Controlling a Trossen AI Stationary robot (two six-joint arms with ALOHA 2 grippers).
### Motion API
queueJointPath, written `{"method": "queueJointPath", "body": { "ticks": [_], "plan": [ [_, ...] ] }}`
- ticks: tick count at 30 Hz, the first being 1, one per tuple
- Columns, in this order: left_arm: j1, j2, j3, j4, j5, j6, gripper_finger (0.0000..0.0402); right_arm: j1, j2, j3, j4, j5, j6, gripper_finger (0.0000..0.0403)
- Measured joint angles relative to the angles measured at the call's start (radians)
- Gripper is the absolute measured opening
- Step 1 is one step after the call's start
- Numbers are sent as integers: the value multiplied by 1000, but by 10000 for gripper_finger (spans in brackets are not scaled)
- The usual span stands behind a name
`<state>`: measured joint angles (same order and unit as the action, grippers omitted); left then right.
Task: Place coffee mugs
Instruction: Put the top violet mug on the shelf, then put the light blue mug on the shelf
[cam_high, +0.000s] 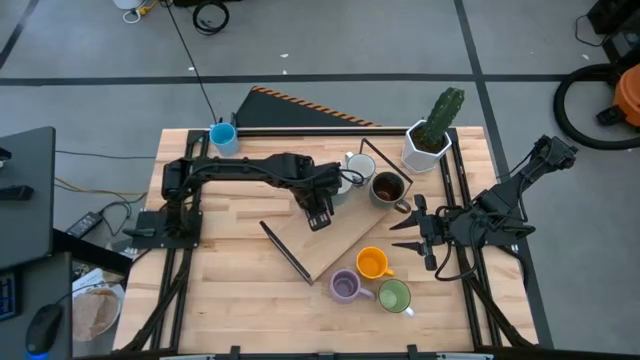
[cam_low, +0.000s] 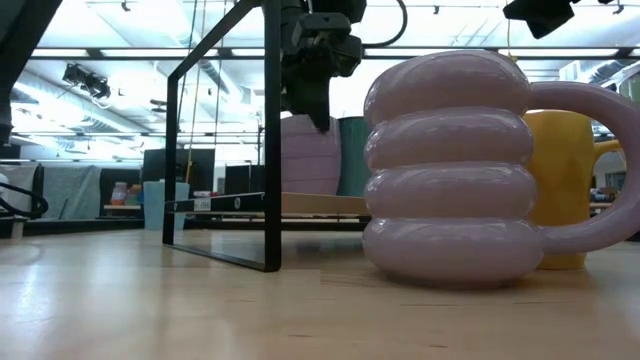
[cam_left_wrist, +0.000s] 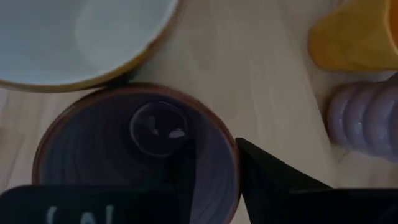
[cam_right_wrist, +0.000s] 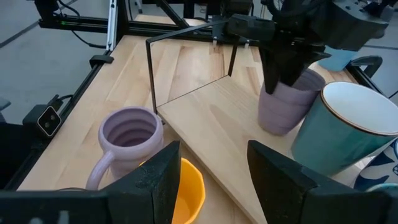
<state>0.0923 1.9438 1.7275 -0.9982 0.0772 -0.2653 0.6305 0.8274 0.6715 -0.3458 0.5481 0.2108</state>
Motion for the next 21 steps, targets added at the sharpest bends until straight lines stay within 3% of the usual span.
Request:
{"method": "queueJointPath", "body": {
  "ticks": [17, 21],
  "plan": [
    [-11, -24, 26, 12, 5, 28, 121, 0, 0, 0, -7, -18, 11, 191],
    [-12, -56, 57, -51, -7, 92, 121, 0, 4, 1, -10, -18, 6, 191]
  ]
}}
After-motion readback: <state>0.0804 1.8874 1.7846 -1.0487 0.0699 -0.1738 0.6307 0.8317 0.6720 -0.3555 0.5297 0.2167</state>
